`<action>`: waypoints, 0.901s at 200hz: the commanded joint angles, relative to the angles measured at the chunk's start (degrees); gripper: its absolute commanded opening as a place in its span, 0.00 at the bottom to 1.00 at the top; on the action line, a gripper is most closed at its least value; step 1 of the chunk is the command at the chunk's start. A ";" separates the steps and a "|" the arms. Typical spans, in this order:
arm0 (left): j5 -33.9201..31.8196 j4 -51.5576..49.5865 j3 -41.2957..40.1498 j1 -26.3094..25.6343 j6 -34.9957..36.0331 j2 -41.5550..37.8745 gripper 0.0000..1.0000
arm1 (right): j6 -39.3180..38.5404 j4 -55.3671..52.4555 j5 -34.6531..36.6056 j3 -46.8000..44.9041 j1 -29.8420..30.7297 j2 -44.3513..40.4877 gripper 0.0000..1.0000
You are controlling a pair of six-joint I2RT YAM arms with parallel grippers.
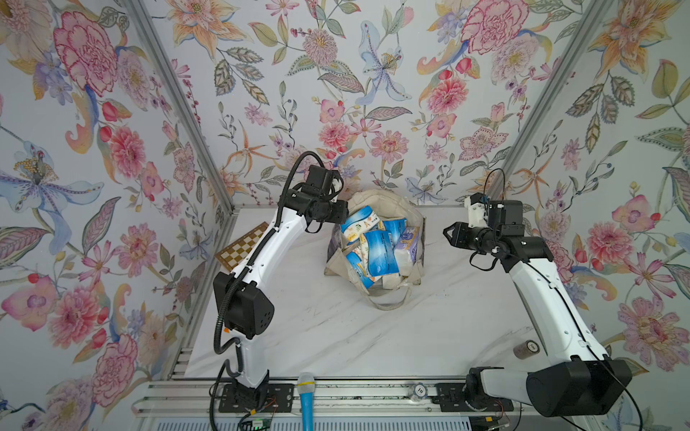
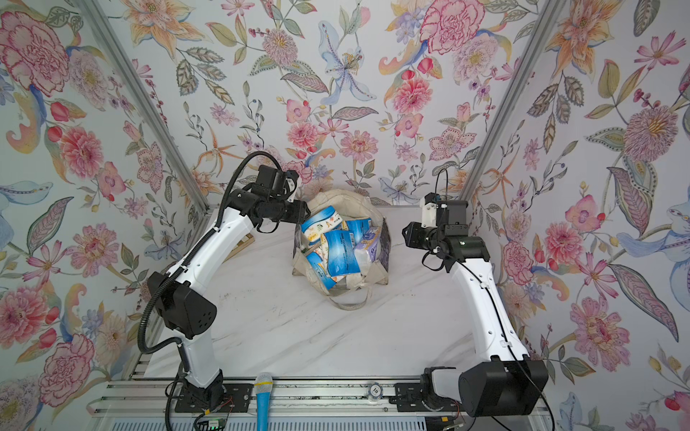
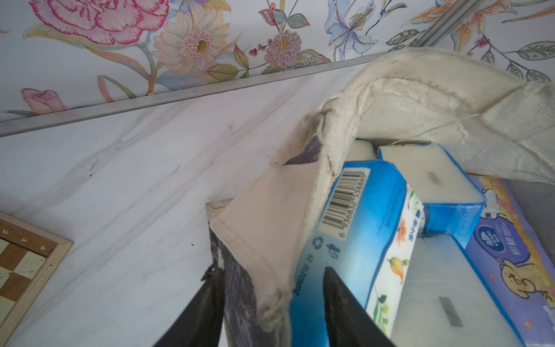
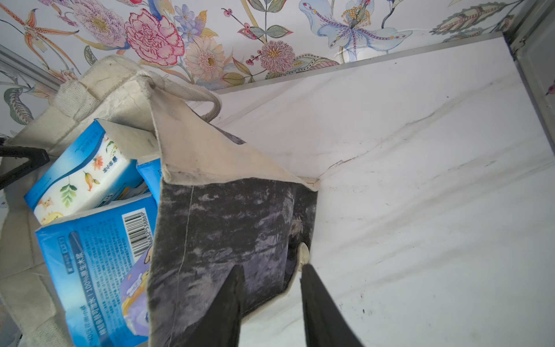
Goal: Put tissues into the canvas bag
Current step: Move the canvas bag to the center of the board.
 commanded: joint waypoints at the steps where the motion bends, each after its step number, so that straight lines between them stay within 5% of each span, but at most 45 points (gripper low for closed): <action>1: 1.24 0.59 -0.53 0.57 0.36 -0.87 0.57 | 0.53 1.13 -0.50 -0.34 0.05 0.58 0.35; 109: 6.27 3.71 -0.18 0.71 -0.30 -3.34 0.59 | 0.56 1.14 -0.88 -0.37 0.14 0.58 0.37; 180: 0.46 6.17 -2.80 1.94 1.07 -8.84 0.58 | 0.27 1.29 0.04 -0.67 -0.03 0.56 0.42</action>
